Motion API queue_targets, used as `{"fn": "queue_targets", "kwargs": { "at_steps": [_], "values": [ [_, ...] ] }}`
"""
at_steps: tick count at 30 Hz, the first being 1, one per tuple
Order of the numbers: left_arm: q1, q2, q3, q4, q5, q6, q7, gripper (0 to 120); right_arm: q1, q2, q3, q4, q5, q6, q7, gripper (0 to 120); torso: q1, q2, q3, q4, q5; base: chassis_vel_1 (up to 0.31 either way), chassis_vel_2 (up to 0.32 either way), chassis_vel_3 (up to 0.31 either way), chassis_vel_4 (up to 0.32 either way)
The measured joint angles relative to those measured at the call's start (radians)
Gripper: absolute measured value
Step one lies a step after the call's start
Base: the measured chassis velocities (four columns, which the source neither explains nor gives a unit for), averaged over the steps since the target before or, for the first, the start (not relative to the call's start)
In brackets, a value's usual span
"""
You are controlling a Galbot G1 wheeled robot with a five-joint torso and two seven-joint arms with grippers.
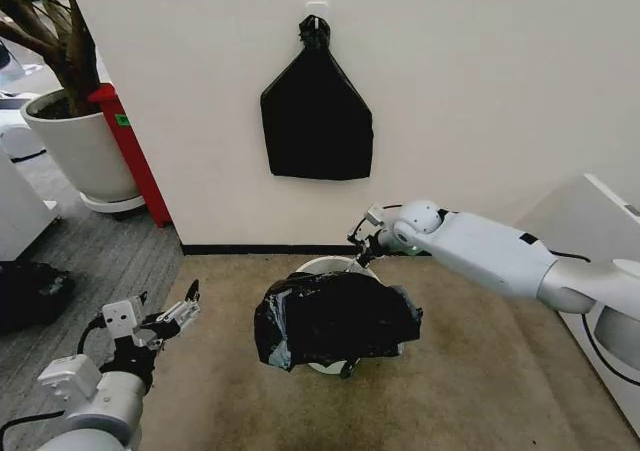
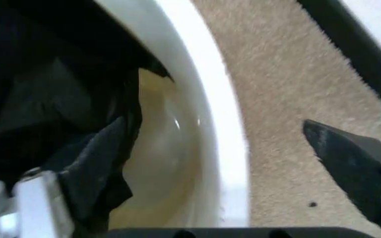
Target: Place the garbage bag over the trash bin.
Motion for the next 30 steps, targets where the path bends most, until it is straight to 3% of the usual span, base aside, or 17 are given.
{"fn": "queue_targets", "kwargs": {
  "at_steps": [5, 16, 22, 26, 30],
  "values": [
    [0.005, -0.007, 0.000, 0.001, 0.019, -0.010, 0.013, 100, -0.017, 0.012, -0.003, -0.032, -0.003, 0.001, -0.006, 70, 0.000, 0.000, 0.000, 0.0000, -0.0002, 0.000, 0.000, 0.000, 0.000],
    [0.007, -0.016, 0.003, 0.001, 0.038, -0.027, 0.026, 100, -0.024, 0.032, 0.005, -0.056, -0.012, 0.001, -0.006, 36, 0.000, 0.000, 0.000, 0.0001, -0.0003, 0.000, 0.000, 0.000, 0.000],
    [0.004, -0.017, 0.005, 0.001, 0.056, -0.050, 0.032, 100, -0.024, 0.023, 0.009, -0.049, -0.013, 0.001, -0.008, 10, 0.000, 0.000, 0.000, 0.0003, -0.0002, 0.000, 0.000, 0.000, 0.000],
    [0.000, -0.016, 0.012, 0.001, 0.056, -0.054, 0.033, 100, -0.027, 0.009, 0.018, -0.029, 0.026, 0.001, 0.043, 0, 0.000, 0.000, 0.000, 0.0002, -0.0002, 0.000, 0.000, 0.000, 0.000],
    [-0.002, -0.015, 0.017, 0.002, 0.059, -0.056, 0.034, 100, -0.028, -0.012, 0.046, -0.009, 0.102, 0.001, 0.136, 0, 0.000, 0.000, 0.000, 0.0003, 0.0000, 0.000, 0.000, 0.000, 0.000]
  ]
}}
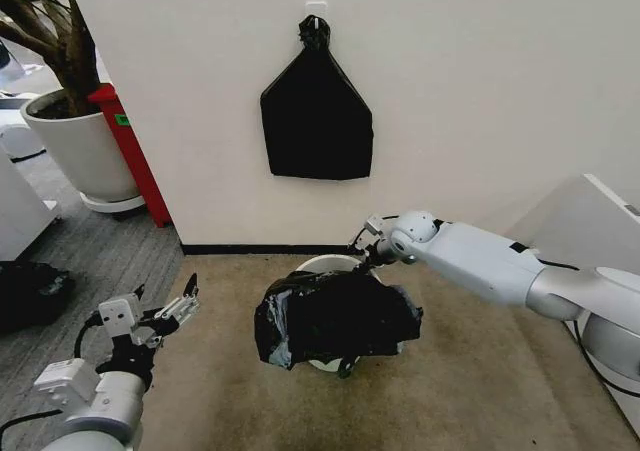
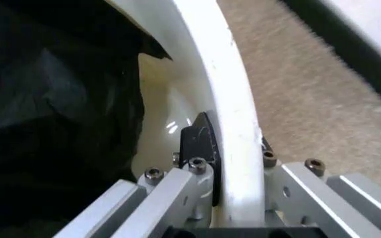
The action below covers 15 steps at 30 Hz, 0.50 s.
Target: Place the garbage bag over the trash bin.
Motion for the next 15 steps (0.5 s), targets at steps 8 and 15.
{"fn": "queue_targets", "kwargs": {
  "at_steps": [8, 15],
  "values": [
    [-0.014, 0.009, 0.017, 0.000, 0.001, -0.002, 0.000, 100, 0.010, -0.061, 0.065, 0.081, 0.243, 0.000, 0.254, 0, 0.000, 0.000, 0.000, 0.0000, 0.0000, 0.000, 0.000, 0.000, 0.000],
    [-0.023, 0.014, 0.021, 0.000, 0.000, -0.003, -0.001, 100, -0.037, -0.138, 0.146, 0.205, 0.518, -0.001, 0.588, 0, 0.000, 0.000, 0.000, -0.0003, -0.0001, 0.000, 0.000, 0.000, 0.000]
  ]
}}
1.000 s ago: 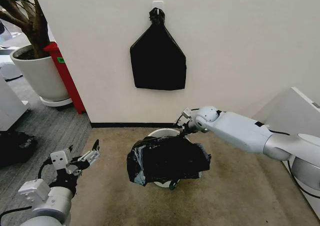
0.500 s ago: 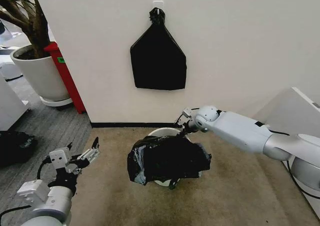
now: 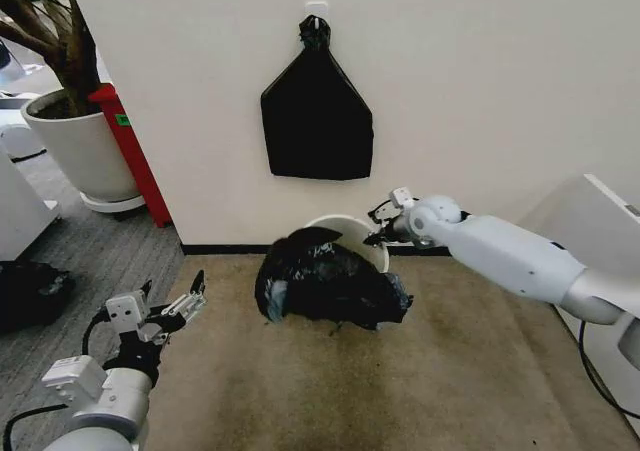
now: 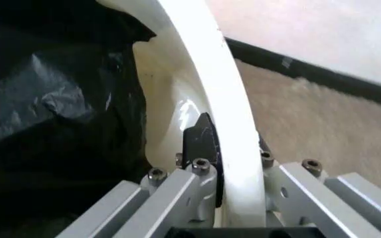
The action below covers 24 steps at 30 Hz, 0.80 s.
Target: Place the garbage bag over the trash bin.
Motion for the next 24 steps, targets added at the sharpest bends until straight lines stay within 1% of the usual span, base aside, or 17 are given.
{"fn": "queue_targets", "kwargs": {
  "at_steps": [3, 4, 5, 6, 7, 8, 9, 10, 13, 14, 15, 18, 22, 24],
  "values": [
    [-0.003, 0.000, 0.005, 0.000, 0.000, -0.001, 0.000, 100, -0.057, -0.024, 0.084, 0.075, 0.163, 0.000, 0.224, 0, 0.000, 0.000, 0.000, -0.0002, 0.0002, 0.000, 0.000, 0.000, 0.000],
    [-0.003, 0.000, 0.007, 0.000, 0.000, -0.002, 0.000, 100, -0.075, -0.027, 0.118, 0.106, 0.245, 0.000, 0.321, 0, 0.000, 0.000, 0.000, -0.0003, 0.0002, 0.000, 0.000, 0.000, 0.000],
    [-0.004, -0.001, 0.010, 0.000, 0.001, -0.003, 0.000, 100, -0.094, -0.027, 0.151, 0.137, 0.321, 0.000, 0.425, 0, 0.000, 0.000, 0.000, 0.0000, 0.0003, 0.000, 0.000, 0.000, 0.000],
    [-0.004, -0.002, 0.012, 0.000, 0.002, -0.005, 0.000, 100, -0.109, -0.026, 0.180, 0.160, 0.373, 0.001, 0.505, 0, 0.000, 0.000, 0.000, 0.0003, 0.0002, 0.000, 0.000, 0.000, 0.000],
    [-0.004, -0.002, 0.012, 0.000, 0.002, -0.005, 0.000, 100, -0.109, -0.026, 0.180, 0.160, 0.373, 0.001, 0.505, 0, 0.000, 0.000, 0.000, 0.0003, 0.0002, 0.000, 0.000, 0.000, 0.000],
    [-0.005, -0.003, 0.016, 0.000, 0.003, -0.007, 0.000, 100, -0.130, -0.021, 0.219, 0.185, 0.425, 0.002, 0.593, 0, 0.000, 0.000, 0.000, 0.0003, 0.0001, 0.000, 0.000, 0.000, 0.000],
    [-0.005, -0.003, 0.017, 0.000, 0.004, -0.007, 0.000, 100, -0.139, -0.018, 0.236, 0.195, 0.444, 0.004, 0.630, 0, 0.000, 0.000, 0.000, 0.0003, 0.0000, 0.000, 0.000, 0.000, 0.000],
    [-0.007, -0.003, 0.020, 0.001, 0.005, -0.009, 0.000, 100, -0.167, -0.008, 0.282, 0.220, 0.484, 0.022, 0.710, 0, 0.000, 0.000, 0.000, 0.0001, 0.0001, 0.000, 0.000, 0.000, 0.000],
    [-0.010, -0.002, 0.021, 0.003, 0.007, -0.014, 0.000, 100, -0.234, 0.019, 0.361, 0.266, 0.525, 0.110, 0.869, 0, 0.000, 0.000, 0.000, 0.0003, 0.0000, 0.000, 0.000, 0.000, 0.000],
    [-0.010, -0.001, 0.022, 0.003, 0.008, -0.015, 0.000, 100, -0.255, 0.026, 0.382, 0.277, 0.529, 0.135, 0.907, 0, 0.000, 0.000, 0.000, 0.0003, -0.0001, 0.000, 0.000, 0.000, 0.000],
    [-0.010, -0.001, 0.022, 0.003, 0.008, -0.015, 0.000, 100, -0.255, 0.026, 0.382, 0.277, 0.529, 0.135, 0.907, 0, 0.000, 0.000, 0.000, 0.0003, -0.0001, 0.000, 0.000, 0.000, 0.000],
    [-0.011, 0.000, 0.022, 0.005, 0.009, -0.020, -0.001, 100, -0.346, 0.045, 0.459, 0.320, 0.539, 0.213, 1.006, 0, 0.000, 0.000, 0.000, 0.0002, 0.0001, 0.000, 0.000, 0.000, 0.000],
    [-0.014, 0.000, 0.023, 0.009, 0.010, -0.024, -0.002, 100, -0.459, 0.062, 0.536, 0.390, 0.530, 0.299, 1.076, 0, 0.000, 0.000, 0.000, 0.0000, 0.0002, 0.000, 0.000, 0.000, 0.000],
    [-0.014, 0.001, 0.023, 0.010, 0.011, -0.024, -0.002, 100, -0.478, 0.066, 0.550, 0.404, 0.528, 0.314, 1.088, 0, 0.000, 0.000, 0.000, 0.0002, -0.0001, 0.000, 0.000, 0.000, 0.000]
  ]
}}
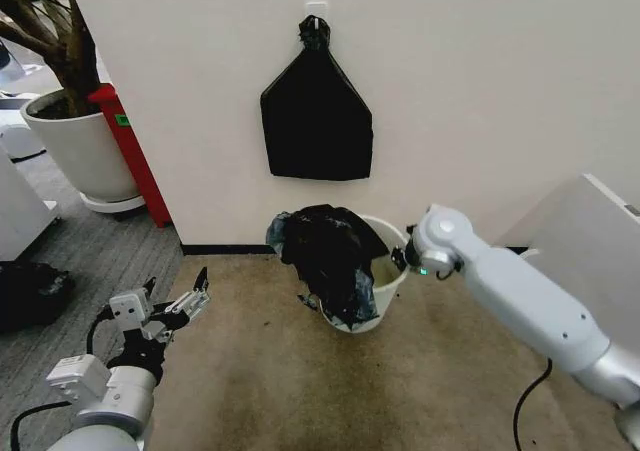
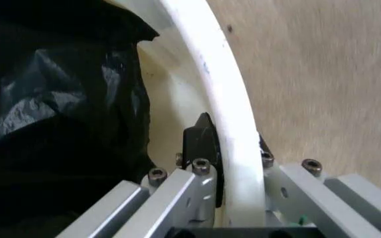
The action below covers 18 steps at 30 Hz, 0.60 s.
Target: Place the garbage bag over the trash bin.
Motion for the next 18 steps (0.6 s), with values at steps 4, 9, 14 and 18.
{"fn": "queue_targets", "kwargs": {
  "at_steps": [4, 9, 14, 18],
  "values": [
    [-0.001, 0.004, 0.008, 0.006, 0.003, -0.001, -0.001, 100, -0.119, 0.017, 0.067, 0.095, -0.052, 0.076, 0.039, 0, 0.000, 0.000, 0.000, -0.0002, 0.0000, 0.000, 0.000, 0.000, 0.000],
    [-0.006, 0.013, 0.022, 0.011, 0.004, -0.002, -0.003, 100, -0.184, 0.032, 0.094, 0.136, -0.089, 0.104, 0.058, 0, 0.000, 0.000, 0.000, 0.0000, 0.0000, 0.000, 0.000, 0.000, 0.000],
    [-0.019, 0.035, 0.044, 0.028, 0.003, -0.001, -0.015, 100, -0.253, 0.048, 0.103, 0.168, -0.137, 0.115, 0.059, 0, 0.000, 0.000, 0.000, 0.0000, 0.0000, 0.000, 0.000, 0.000, 0.000],
    [-0.028, 0.048, 0.058, 0.039, -0.003, 0.006, -0.022, 100, -0.294, 0.052, 0.102, 0.176, -0.178, 0.115, 0.048, 0, 0.000, 0.000, 0.000, 0.0000, 0.0000, 0.000, 0.000, 0.000, 0.000]
  ]
}}
